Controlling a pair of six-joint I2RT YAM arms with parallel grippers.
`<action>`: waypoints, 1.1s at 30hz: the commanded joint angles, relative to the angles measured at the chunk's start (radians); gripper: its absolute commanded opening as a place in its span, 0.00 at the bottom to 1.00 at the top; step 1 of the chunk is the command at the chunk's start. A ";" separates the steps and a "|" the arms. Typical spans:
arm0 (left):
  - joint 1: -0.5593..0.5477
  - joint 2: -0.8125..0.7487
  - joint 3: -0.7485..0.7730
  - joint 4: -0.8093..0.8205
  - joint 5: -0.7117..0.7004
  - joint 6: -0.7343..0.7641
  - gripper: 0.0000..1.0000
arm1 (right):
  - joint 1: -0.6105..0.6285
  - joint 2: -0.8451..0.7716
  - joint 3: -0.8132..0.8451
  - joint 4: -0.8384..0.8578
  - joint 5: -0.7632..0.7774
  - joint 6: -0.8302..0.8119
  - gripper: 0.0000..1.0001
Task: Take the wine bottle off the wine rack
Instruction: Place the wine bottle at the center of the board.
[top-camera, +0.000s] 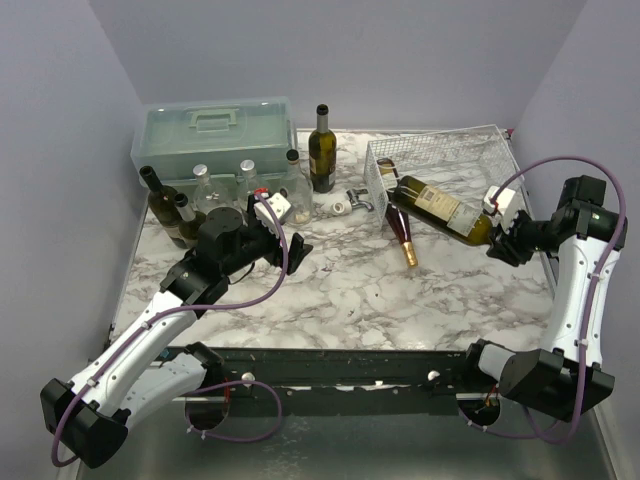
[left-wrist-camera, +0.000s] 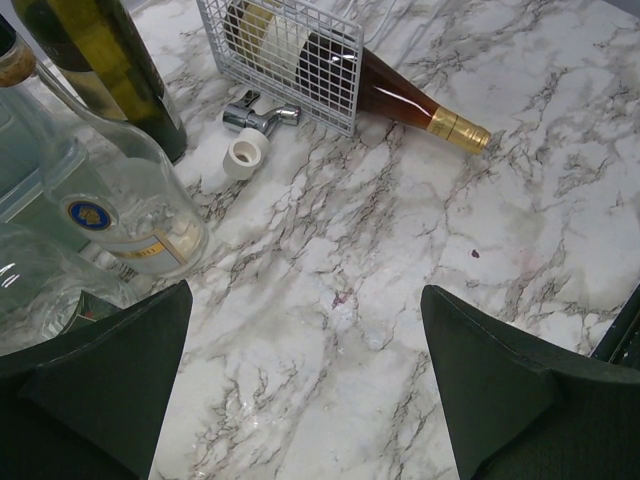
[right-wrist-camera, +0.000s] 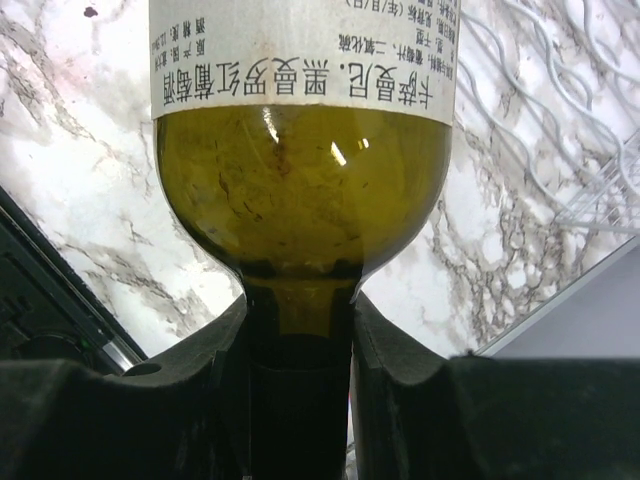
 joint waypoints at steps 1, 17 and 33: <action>-0.006 0.001 -0.015 0.003 -0.025 0.020 0.99 | 0.071 0.026 0.088 0.018 -0.006 0.051 0.00; -0.006 0.025 -0.018 0.003 -0.030 0.030 0.99 | 0.364 0.081 0.219 0.011 0.260 0.053 0.00; -0.006 0.039 -0.022 0.002 -0.044 0.034 0.99 | 0.636 0.107 0.307 0.018 0.487 0.019 0.00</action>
